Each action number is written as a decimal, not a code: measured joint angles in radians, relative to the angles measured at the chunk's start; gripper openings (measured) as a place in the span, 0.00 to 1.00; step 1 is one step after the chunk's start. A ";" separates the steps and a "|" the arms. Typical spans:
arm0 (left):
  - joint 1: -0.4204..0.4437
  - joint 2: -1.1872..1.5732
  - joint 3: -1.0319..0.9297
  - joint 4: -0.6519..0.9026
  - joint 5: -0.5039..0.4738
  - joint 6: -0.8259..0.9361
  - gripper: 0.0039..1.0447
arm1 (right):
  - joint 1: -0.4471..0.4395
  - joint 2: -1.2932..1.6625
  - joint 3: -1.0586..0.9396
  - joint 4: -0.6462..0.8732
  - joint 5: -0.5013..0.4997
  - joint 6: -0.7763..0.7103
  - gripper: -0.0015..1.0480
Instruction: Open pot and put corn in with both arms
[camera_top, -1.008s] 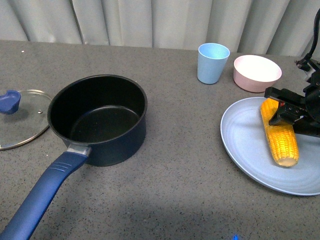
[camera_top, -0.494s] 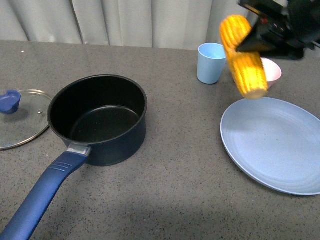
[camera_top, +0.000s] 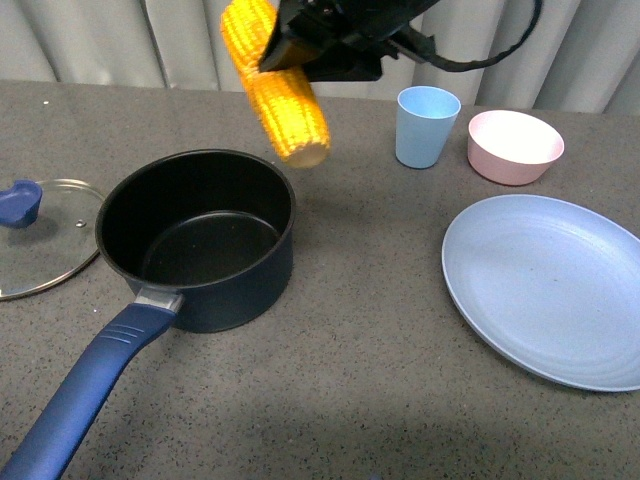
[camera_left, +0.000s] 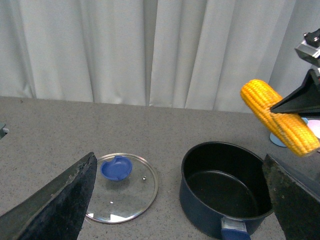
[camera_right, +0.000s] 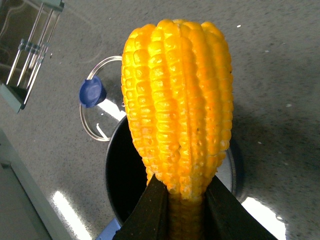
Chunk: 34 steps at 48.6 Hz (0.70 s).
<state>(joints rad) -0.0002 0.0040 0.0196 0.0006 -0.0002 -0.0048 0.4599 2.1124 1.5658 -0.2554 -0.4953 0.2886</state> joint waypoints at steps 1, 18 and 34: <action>0.000 0.000 0.000 0.000 0.000 0.000 0.94 | 0.008 0.008 0.006 -0.001 -0.003 0.001 0.11; 0.000 0.000 0.000 0.000 0.000 0.000 0.94 | 0.095 0.089 0.018 -0.004 -0.027 0.033 0.11; 0.000 0.000 0.000 0.000 0.000 0.000 0.94 | 0.134 0.191 0.095 0.009 -0.019 0.079 0.11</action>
<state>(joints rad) -0.0002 0.0040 0.0196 0.0006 -0.0002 -0.0048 0.5938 2.3035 1.6608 -0.2462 -0.5148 0.3676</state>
